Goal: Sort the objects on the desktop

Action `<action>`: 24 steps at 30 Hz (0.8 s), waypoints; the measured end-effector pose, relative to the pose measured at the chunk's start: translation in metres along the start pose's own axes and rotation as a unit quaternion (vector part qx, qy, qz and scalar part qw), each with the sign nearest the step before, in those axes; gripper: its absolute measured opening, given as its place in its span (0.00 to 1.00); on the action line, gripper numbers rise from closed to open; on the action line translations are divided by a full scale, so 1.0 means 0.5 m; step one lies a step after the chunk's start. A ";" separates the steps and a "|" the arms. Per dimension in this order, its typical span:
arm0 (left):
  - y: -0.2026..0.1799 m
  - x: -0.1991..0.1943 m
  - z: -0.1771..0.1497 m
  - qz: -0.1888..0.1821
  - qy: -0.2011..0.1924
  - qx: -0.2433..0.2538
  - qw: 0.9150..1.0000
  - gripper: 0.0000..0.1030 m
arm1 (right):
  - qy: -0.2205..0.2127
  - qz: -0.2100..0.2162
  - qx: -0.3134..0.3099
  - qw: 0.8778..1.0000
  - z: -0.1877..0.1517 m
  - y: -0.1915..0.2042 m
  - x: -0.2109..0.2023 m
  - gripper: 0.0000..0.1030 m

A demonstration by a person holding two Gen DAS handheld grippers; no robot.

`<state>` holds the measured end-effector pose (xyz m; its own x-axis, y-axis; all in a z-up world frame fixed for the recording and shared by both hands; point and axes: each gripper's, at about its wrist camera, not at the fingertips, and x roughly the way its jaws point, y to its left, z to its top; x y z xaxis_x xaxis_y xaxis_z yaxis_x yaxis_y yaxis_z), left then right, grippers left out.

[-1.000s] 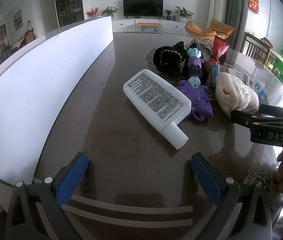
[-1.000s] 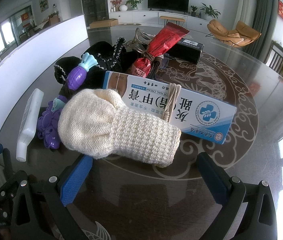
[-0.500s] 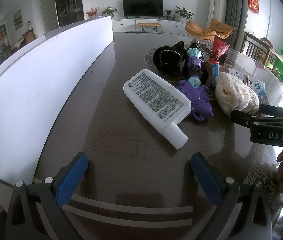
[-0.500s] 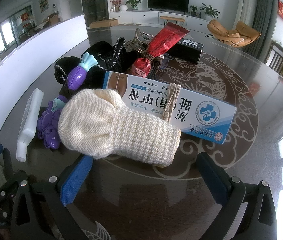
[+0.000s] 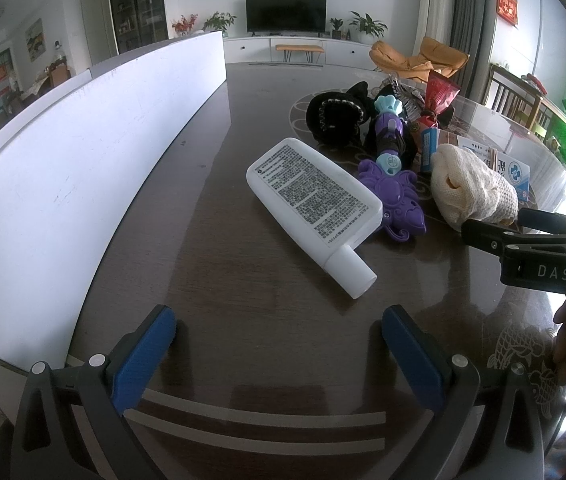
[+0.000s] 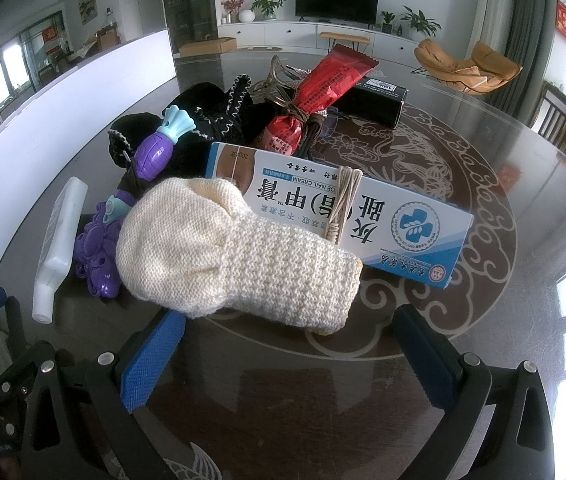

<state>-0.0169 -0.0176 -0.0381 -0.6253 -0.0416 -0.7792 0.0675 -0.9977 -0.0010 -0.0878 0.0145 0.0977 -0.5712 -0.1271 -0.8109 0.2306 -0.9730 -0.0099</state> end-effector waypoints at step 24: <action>0.062 -0.072 -0.040 -0.133 -0.026 -0.051 0.989 1.00 | 0.000 0.000 0.000 1.000 0.000 0.000 0.000 1.00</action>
<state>0.0236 -0.0459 -0.0226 -0.6706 0.2167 -0.7095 -0.0291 -0.9633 -0.2667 -0.0881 0.0145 0.0976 -0.5717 -0.1274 -0.8105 0.2311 -0.9729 -0.0102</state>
